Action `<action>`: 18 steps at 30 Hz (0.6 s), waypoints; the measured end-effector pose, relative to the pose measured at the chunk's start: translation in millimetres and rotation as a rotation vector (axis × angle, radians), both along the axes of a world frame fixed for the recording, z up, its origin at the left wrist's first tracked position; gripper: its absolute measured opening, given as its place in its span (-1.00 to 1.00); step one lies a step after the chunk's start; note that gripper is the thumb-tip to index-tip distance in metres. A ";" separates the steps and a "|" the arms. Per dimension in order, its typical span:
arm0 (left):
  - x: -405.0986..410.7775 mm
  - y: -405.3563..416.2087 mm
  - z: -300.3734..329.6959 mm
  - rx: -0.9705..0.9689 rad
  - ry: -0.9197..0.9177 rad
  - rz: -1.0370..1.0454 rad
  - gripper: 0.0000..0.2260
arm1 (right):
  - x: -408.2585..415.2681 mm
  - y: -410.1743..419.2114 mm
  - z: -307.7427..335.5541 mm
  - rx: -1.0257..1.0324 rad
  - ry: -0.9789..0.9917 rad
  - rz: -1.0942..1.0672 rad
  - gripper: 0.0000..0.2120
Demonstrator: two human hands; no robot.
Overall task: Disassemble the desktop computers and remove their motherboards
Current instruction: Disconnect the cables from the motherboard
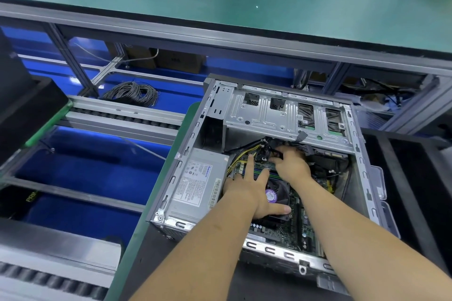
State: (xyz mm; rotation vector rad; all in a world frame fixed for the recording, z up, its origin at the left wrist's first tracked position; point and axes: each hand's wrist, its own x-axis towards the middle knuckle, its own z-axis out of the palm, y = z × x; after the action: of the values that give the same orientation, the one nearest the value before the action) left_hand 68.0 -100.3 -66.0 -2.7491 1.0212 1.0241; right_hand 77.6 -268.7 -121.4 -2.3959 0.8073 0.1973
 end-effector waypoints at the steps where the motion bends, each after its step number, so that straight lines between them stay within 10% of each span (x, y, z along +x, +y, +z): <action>1: -0.1 0.3 0.2 0.000 -0.001 0.000 0.01 | -0.1 0.2 0.4 -0.002 0.003 -0.001 -0.57; 18: -0.6 3.4 1.7 -0.023 0.004 0.003 0.01 | -12.2 11.9 29.4 -0.308 0.101 0.063 -0.57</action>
State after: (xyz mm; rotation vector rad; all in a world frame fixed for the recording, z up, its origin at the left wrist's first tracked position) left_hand 67.3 -96.9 -64.2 -2.7691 1.0364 1.0257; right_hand 65.5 -256.7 -92.0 -2.7211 0.8616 0.2358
